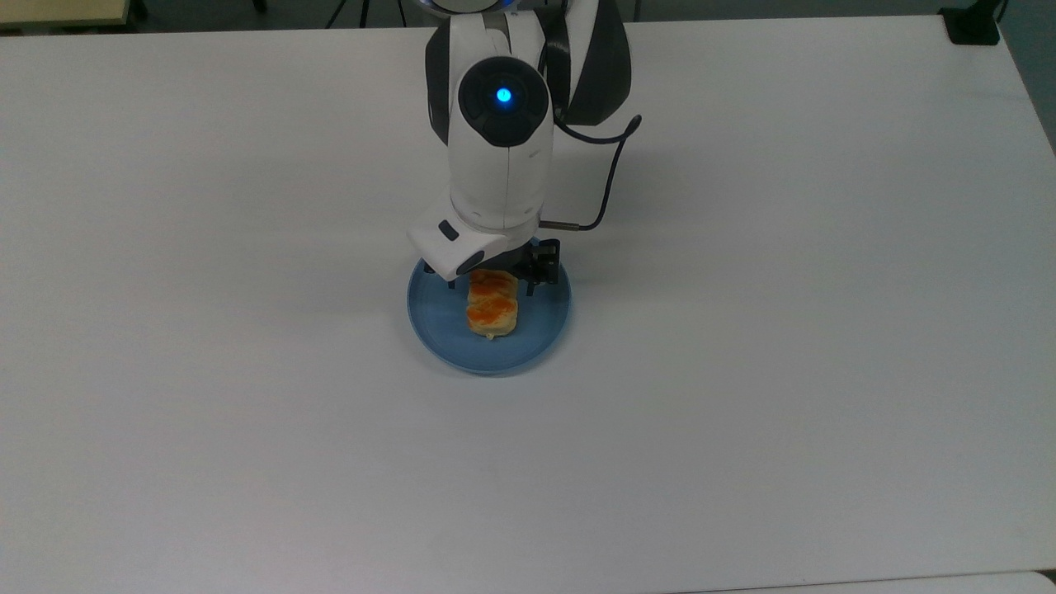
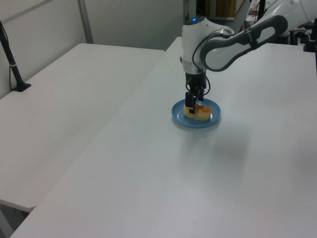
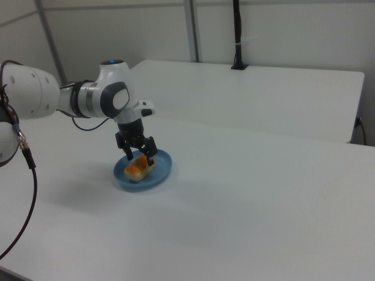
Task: Put the bread on the table
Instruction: 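Close the gripper on the bread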
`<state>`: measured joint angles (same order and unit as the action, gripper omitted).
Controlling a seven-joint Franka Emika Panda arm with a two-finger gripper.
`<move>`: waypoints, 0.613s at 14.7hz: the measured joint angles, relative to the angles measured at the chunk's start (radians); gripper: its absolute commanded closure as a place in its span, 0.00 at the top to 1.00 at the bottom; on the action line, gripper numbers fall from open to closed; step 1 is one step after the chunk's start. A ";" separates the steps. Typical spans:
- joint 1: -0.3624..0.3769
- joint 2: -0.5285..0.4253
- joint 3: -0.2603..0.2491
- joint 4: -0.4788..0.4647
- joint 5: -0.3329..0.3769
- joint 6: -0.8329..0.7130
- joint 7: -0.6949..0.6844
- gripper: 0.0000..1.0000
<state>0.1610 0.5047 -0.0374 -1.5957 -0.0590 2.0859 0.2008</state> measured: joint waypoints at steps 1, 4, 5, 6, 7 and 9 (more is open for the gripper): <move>0.000 0.007 0.000 0.000 -0.010 0.010 0.000 0.69; 0.002 0.021 0.000 0.000 -0.022 0.021 0.001 0.46; 0.009 0.021 0.000 0.000 -0.022 0.021 0.001 0.37; 0.014 0.021 0.001 0.001 -0.022 0.021 0.001 0.35; 0.018 0.021 0.001 0.002 -0.022 0.021 0.001 0.35; 0.022 0.021 0.001 0.003 -0.023 0.021 0.001 0.35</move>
<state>0.1827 0.5252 -0.0369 -1.5932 -0.0817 2.1074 0.2021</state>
